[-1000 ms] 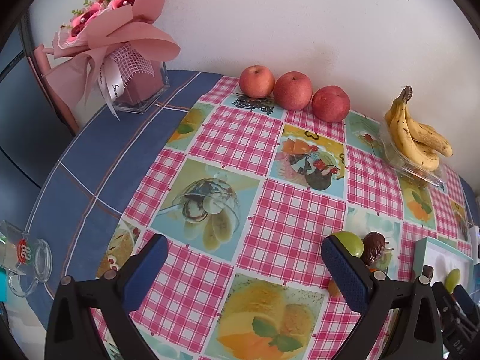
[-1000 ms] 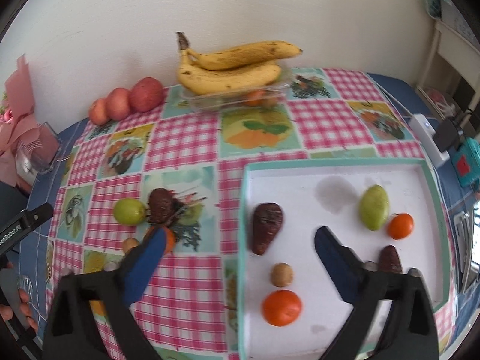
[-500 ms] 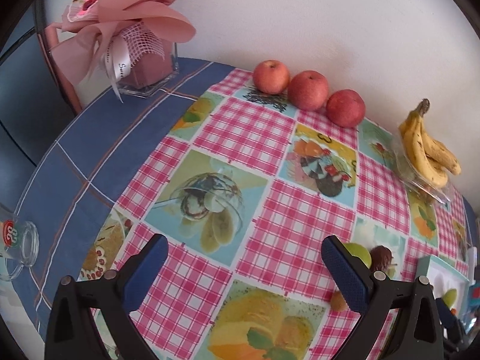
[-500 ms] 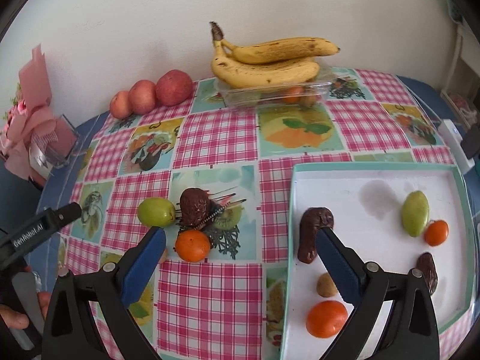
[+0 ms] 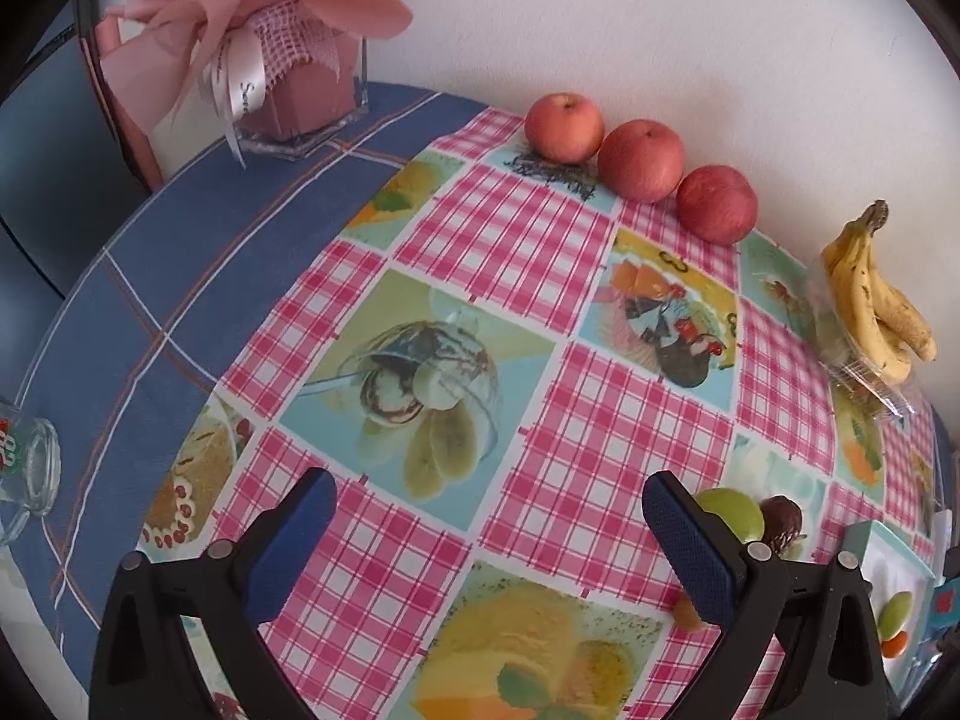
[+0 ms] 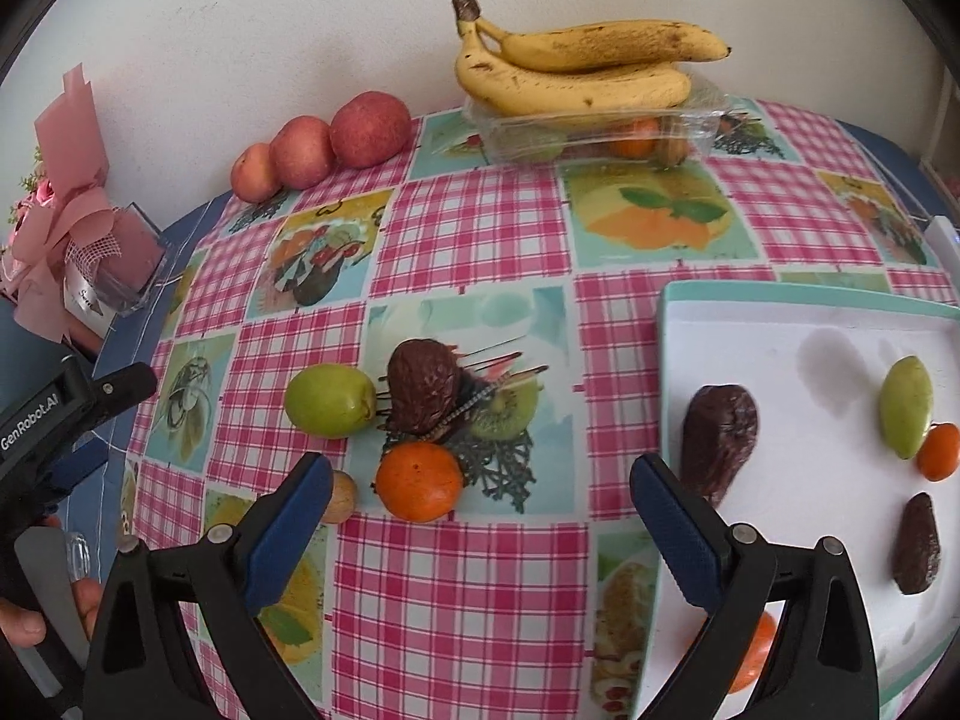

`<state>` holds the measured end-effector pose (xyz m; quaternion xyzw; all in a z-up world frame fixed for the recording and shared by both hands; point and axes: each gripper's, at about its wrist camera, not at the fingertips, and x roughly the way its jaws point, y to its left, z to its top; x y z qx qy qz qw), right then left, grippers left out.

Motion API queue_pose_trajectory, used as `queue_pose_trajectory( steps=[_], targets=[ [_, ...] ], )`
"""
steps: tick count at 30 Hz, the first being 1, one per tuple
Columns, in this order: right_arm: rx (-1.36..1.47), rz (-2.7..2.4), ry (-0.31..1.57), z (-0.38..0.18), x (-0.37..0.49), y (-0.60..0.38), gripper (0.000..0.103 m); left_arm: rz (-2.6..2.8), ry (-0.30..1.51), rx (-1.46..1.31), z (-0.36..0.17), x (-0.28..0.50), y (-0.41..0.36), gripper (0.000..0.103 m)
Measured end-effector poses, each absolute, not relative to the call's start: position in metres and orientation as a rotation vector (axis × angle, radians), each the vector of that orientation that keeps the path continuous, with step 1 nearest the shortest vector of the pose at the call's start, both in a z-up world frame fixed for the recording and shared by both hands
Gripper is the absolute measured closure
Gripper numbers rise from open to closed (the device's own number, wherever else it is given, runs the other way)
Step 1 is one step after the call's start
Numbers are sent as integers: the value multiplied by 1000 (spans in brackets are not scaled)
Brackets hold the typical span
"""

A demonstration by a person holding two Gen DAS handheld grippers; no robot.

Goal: Organize fruits
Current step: 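Move both open tools back toward the fruit cluster, then grasp another orange with the right tool while the left tool grasps a small brown fruit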

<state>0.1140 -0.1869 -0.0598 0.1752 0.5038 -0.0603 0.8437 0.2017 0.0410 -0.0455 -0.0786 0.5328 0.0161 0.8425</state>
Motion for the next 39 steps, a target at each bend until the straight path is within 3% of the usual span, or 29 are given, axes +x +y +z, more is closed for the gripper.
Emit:
queue_pose_trajectory(
  steps=[3,7,9,10,19,23,34,39],
  targets=[
    [384,-109,1078,-65,117,-182,24,18,1130,-189,-46,202,43,0],
    [375,-112,1094,-69,119,-178,32,7,1134,-194,-45,203,42,0],
    [380,-103,1094,-69,120,-176,47,4,1139,-194,-46,203,42,0],
    [381,-99,1096,-70,120,-176,49,4,1140,-195,-46,203,41,0],
    [386,-74,1106,-78,125,-168,54,-10,1139,-183,-45,204,40,0],
    [403,-77,1112,-82,125,-168,63,-10,1144,-183,-45,204,39,0],
    [430,-86,1099,-73,119,-173,65,-76,1188,-173,-50,198,16,0],
    [457,-133,1088,-63,110,-188,65,-125,1218,-199,-54,194,6,5]
  ],
)
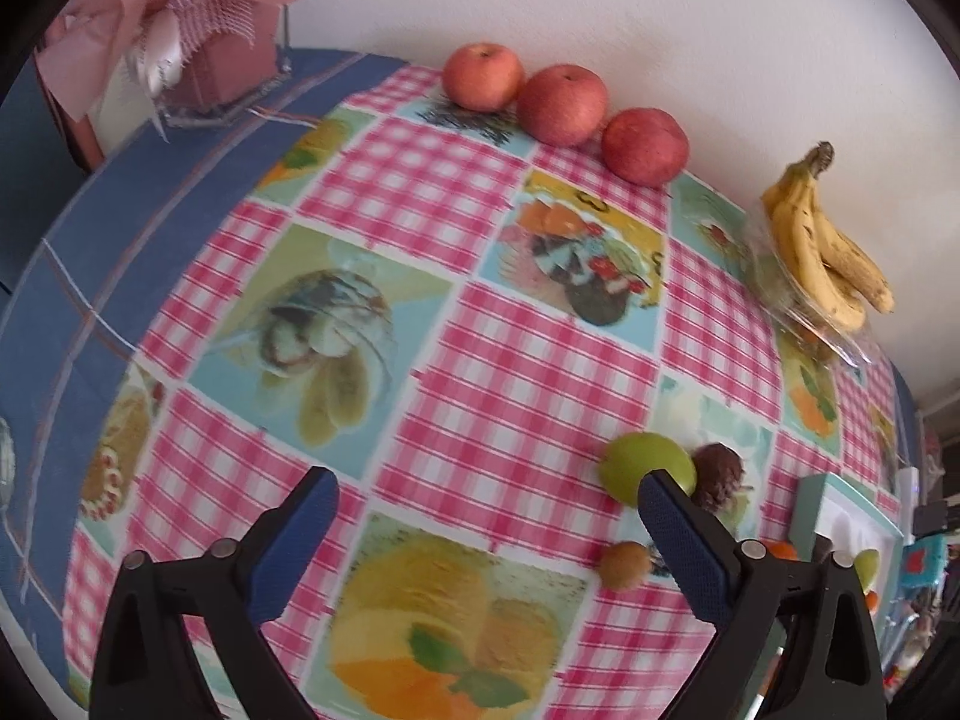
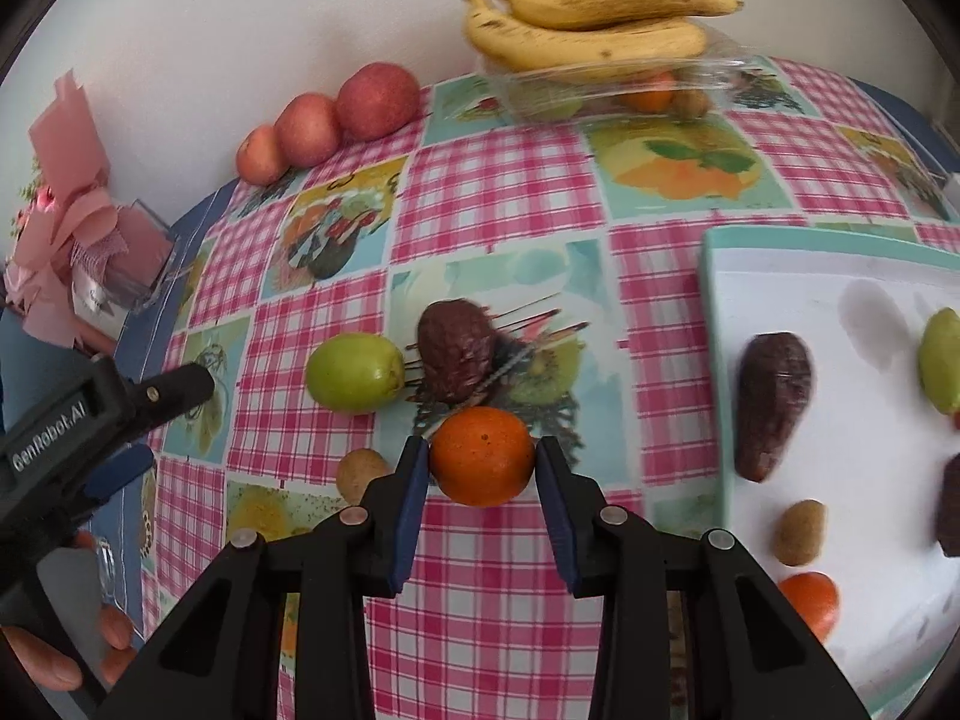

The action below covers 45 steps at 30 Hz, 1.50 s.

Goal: Organize fruits
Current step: 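Grasp another orange with the right tool while the left tool grasps a small brown fruit, then carry the orange and small brown fruit over the white tray with both tools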

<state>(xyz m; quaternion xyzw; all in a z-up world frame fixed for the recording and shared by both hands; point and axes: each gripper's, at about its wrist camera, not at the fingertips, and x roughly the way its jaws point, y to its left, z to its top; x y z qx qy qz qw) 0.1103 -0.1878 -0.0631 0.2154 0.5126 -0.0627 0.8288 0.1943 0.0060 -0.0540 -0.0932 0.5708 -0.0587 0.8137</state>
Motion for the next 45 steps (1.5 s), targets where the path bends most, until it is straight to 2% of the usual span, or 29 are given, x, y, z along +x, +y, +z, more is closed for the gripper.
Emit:
queue_pose_trajectory(
  steps=[8,13,15,18,22,27,45],
  targets=[
    [471,-192,1040,-41,96,-212,65,-231,1282,-199,-65,185,-24,24],
    [472,-195,1022,-33,91,-219,65,-290,1324,-197,-73,179,-43,42],
    [473,-196,1019,-30,88,-222,65,-296,1337,-182,-76,177,-49,55],
    [484,-199,1013,-30,88,-225,65,-298,1350,-168,-81,175,-56,61],
    [491,-204,1001,-26,84,-231,65,-289,1359,-154,-88,173,-59,62],
    [511,-213,985,-22,80,-240,65,-301,1360,-167,-90,171,-59,75],
    [578,-263,968,-22,67,-264,65,-355,1250,-169,-48,167,-68,76]
  ],
)
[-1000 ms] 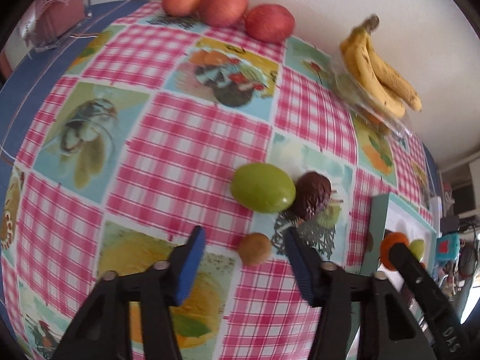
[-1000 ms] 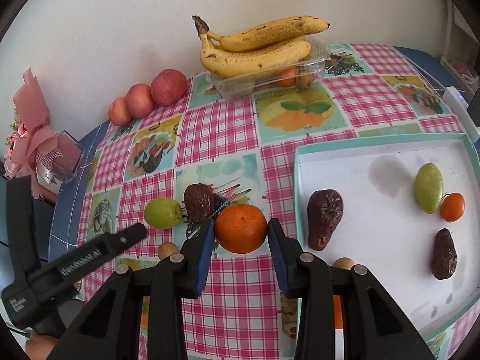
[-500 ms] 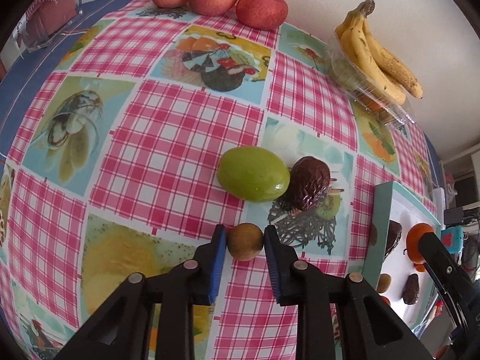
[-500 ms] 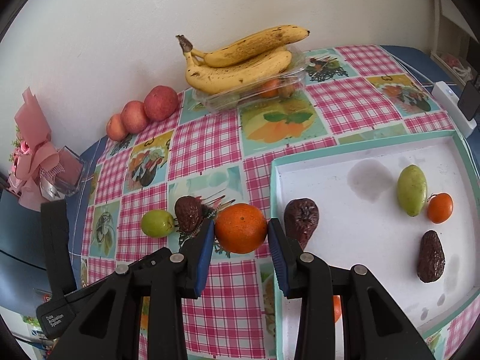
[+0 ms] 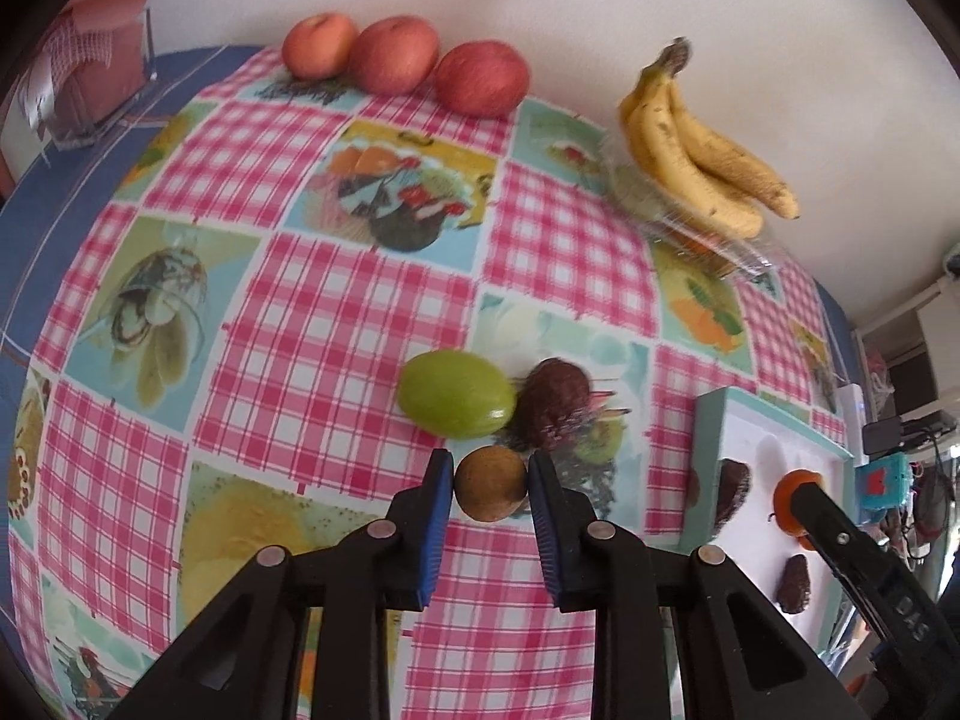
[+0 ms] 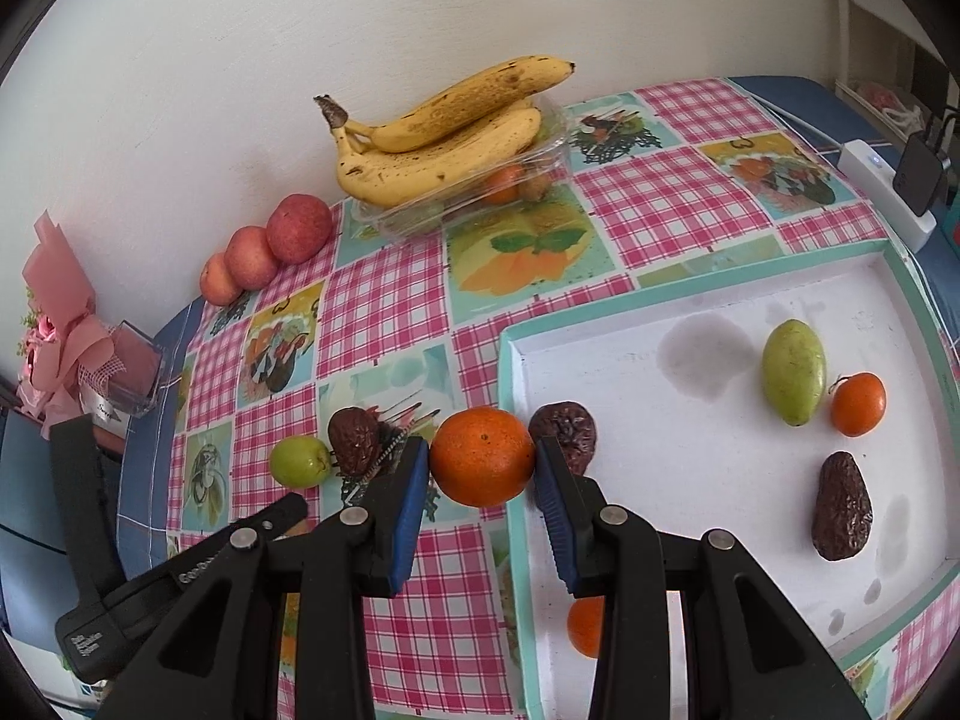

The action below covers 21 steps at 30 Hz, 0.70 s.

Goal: Organize fruits
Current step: 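Carry the orange and small brown fruit over the white tray with both tools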

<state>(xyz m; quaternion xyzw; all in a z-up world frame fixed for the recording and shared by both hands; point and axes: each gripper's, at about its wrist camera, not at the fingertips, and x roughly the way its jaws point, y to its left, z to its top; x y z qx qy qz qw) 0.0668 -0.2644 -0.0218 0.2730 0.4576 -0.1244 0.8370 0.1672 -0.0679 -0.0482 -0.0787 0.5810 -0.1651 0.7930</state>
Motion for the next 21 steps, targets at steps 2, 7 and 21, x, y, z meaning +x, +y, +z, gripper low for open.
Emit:
queue_pose_trajectory(
  steps=[2,7,21],
  targets=[
    [581,-278,966,-21,64,-269,65,-374,1237,-163,-41,165,-72,76],
    [590,-346,955,-19,51,-290,65,-432,1203,-134,-25,156,-91,76],
    [631,-546,870,4,-5,-359,65,-691,1169,-1,4,106,-178,76]
  ],
)
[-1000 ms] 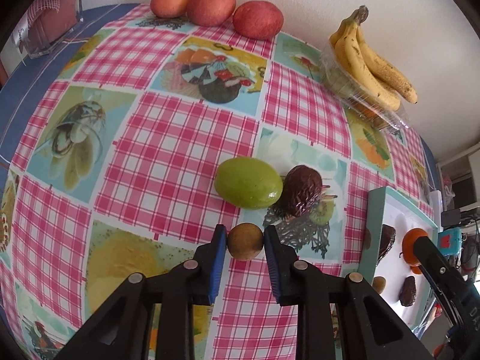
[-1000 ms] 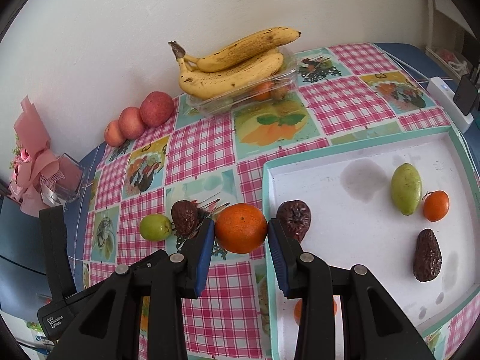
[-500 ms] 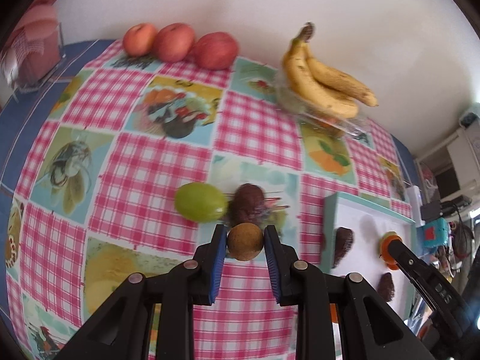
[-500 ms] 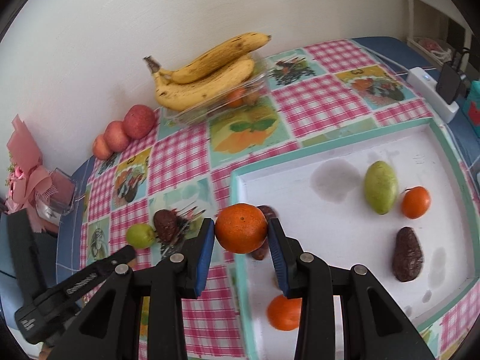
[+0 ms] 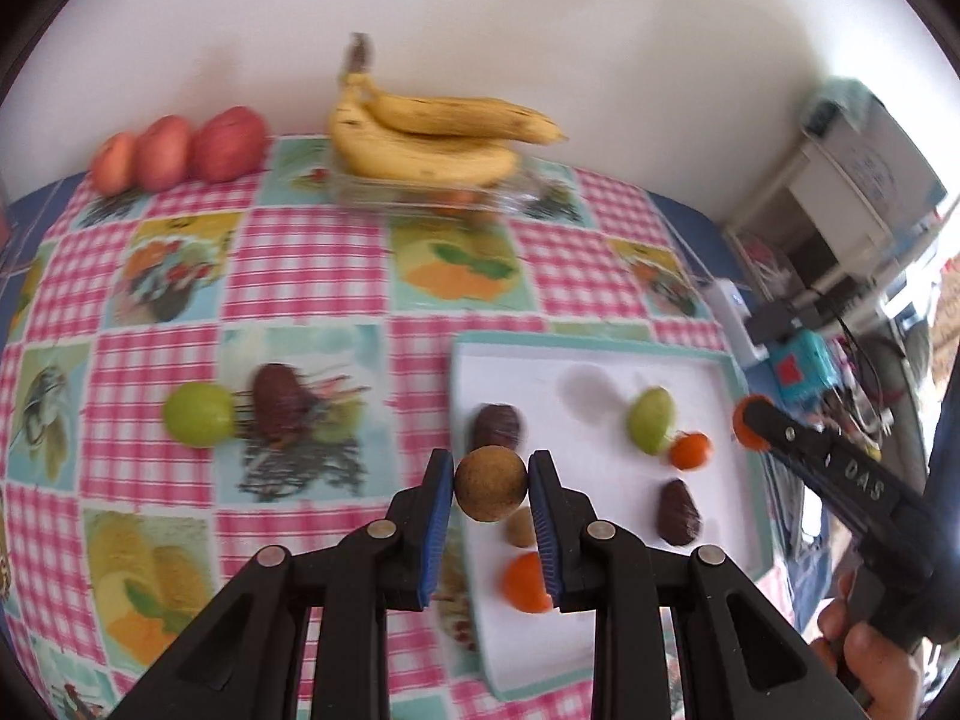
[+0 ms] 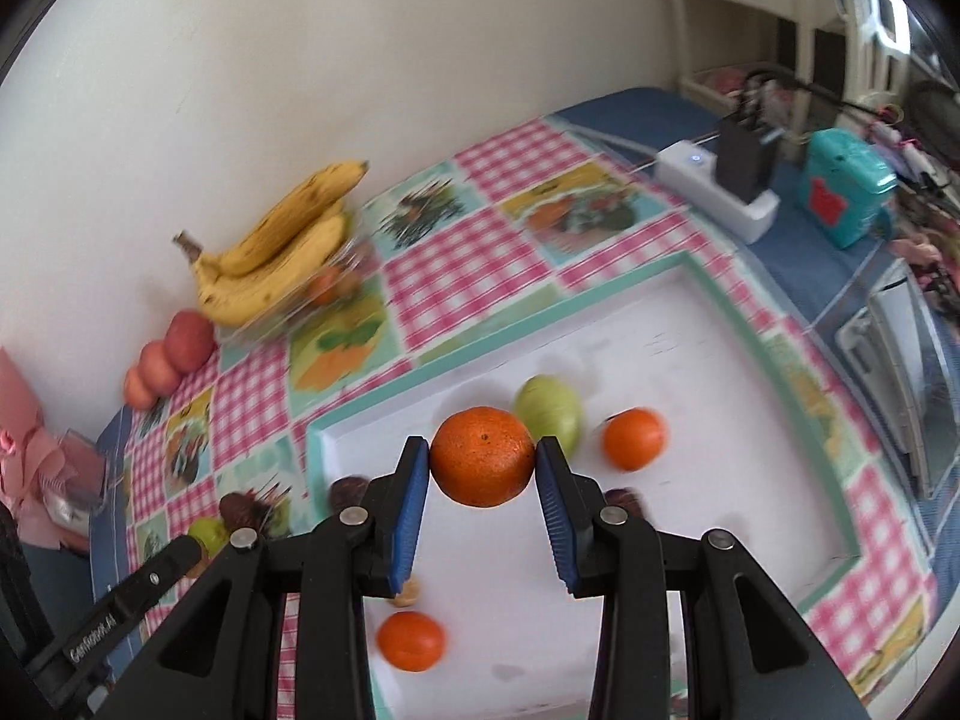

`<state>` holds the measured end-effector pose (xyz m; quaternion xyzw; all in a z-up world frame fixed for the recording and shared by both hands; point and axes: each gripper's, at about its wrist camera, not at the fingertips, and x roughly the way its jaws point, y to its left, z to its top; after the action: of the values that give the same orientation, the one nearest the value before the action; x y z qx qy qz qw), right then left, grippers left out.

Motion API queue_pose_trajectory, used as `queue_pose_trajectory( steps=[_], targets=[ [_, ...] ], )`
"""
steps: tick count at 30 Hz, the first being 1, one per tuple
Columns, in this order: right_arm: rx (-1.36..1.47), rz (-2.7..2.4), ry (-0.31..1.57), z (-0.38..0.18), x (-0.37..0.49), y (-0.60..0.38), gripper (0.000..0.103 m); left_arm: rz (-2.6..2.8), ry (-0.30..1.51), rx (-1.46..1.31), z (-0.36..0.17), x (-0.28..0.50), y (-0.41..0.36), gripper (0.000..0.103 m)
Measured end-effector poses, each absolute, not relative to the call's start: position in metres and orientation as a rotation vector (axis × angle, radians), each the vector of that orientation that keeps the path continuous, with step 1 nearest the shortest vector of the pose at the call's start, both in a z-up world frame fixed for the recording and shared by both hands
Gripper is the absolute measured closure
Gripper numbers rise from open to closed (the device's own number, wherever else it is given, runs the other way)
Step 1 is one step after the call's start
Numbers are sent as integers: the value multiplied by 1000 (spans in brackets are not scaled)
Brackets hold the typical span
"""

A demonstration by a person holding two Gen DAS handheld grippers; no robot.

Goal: Organize fruits
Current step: 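Carry the orange and small brown fruit over the white tray with both tools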

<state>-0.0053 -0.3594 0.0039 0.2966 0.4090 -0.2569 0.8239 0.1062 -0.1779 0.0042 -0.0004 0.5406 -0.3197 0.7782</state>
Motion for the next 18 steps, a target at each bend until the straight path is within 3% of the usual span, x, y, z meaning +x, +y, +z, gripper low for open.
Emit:
queue_pose_trajectory(
  steps=[18],
  targets=[
    [645,-590,842,9,-29,-391,65,-795,1137,112,-27,78,-244,75]
  ],
)
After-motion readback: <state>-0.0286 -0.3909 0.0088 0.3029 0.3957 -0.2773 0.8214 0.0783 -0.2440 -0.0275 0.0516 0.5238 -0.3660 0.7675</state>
